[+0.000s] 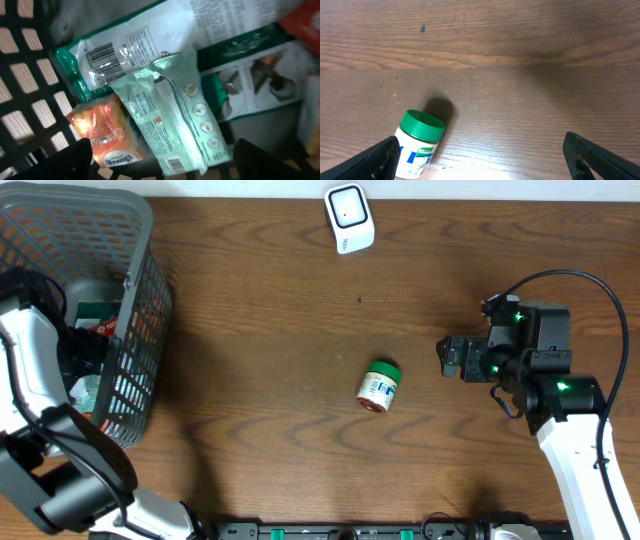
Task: Scan the item barcode
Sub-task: 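Return the left gripper to the basket and grasp the mint-green packet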
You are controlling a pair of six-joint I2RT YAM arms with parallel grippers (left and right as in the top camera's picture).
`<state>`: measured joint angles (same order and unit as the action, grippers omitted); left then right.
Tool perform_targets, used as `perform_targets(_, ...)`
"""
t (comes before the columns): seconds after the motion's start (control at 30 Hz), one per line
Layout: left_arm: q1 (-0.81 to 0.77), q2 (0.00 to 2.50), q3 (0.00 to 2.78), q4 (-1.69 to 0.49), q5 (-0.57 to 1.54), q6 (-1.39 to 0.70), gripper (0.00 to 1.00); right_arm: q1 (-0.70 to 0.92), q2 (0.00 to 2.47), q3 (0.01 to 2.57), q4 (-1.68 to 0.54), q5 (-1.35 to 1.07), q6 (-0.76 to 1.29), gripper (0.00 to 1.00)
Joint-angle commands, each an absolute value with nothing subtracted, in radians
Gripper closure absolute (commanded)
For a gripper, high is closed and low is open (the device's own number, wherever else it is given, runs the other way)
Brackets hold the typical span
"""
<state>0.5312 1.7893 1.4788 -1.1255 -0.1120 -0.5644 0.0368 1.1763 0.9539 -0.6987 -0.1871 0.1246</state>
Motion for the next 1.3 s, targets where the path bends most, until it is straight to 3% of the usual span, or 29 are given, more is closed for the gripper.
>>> perform_targets(0.0, 0.531, 1.837, 1.464, -1.115, -0.15, -0.633, 0.1, 0.039, 1.179, 0.972, -0.7, -0.192, 0.118, 0.01)
perform_targets(0.7, 0.531, 1.89, 1.278, -0.928, -0.142, -0.634, 0.12, 0.039, 1.179, 0.972, -0.7, -0.192, 0.118, 0.01)
perform_targets(0.8, 0.531, 1.889, 1.277, -0.925, -0.142, -0.634, 0.21, 0.039, 1.179, 0.972, -0.7, -0.192, 0.118, 0.01)
perform_targets(1.0, 0.532, 1.869, 1.324, -0.927, -0.142, -0.604, 0.68, 0.039, 1.179, 0.972, -0.7, -0.192, 0.118, 0.01)
perform_targets(1.13, 0.532, 1.804, 1.383, -0.929, -0.143, -0.563, 0.8, 0.039, 1.179, 0.972, -0.699, -0.192, 0.118, 0.01)
perform_targets(1.27, 0.532, 1.694, 1.433, -0.917, -0.143, -0.543, 0.81, 0.039, 1.179, 0.972, -0.7, -0.192, 0.118, 0.01)
